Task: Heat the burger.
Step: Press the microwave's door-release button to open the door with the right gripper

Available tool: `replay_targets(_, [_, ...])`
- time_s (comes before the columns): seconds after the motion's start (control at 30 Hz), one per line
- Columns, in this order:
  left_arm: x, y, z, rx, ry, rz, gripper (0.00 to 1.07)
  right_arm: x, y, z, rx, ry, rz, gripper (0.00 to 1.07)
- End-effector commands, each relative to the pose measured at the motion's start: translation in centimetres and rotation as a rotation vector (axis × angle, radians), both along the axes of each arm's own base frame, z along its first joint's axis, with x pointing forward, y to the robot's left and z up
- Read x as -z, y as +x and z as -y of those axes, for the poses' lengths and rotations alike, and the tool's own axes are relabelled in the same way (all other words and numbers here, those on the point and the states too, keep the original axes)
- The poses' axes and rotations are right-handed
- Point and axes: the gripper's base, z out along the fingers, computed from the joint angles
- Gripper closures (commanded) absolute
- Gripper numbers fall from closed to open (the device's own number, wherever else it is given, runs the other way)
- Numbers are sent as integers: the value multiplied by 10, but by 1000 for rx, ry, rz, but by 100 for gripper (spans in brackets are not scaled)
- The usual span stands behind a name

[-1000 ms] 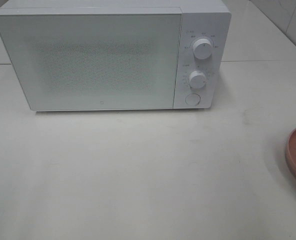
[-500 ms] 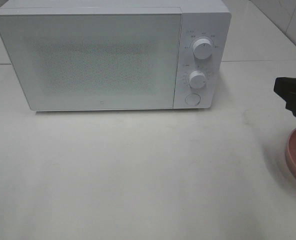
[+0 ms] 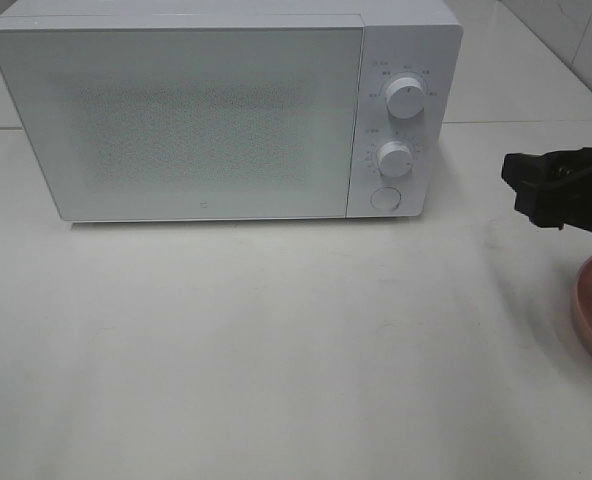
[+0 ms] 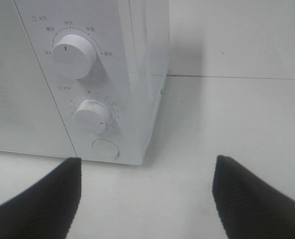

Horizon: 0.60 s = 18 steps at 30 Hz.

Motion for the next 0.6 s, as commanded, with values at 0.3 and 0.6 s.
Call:
replay_targets(0.3, [1,-3,1,5,-6,29,9,24,24,-5,-3,47,92,35])
replay_targets(0.6, [1,-3,1,5,-6,29,9,51,32,-14,6,64,71,35])
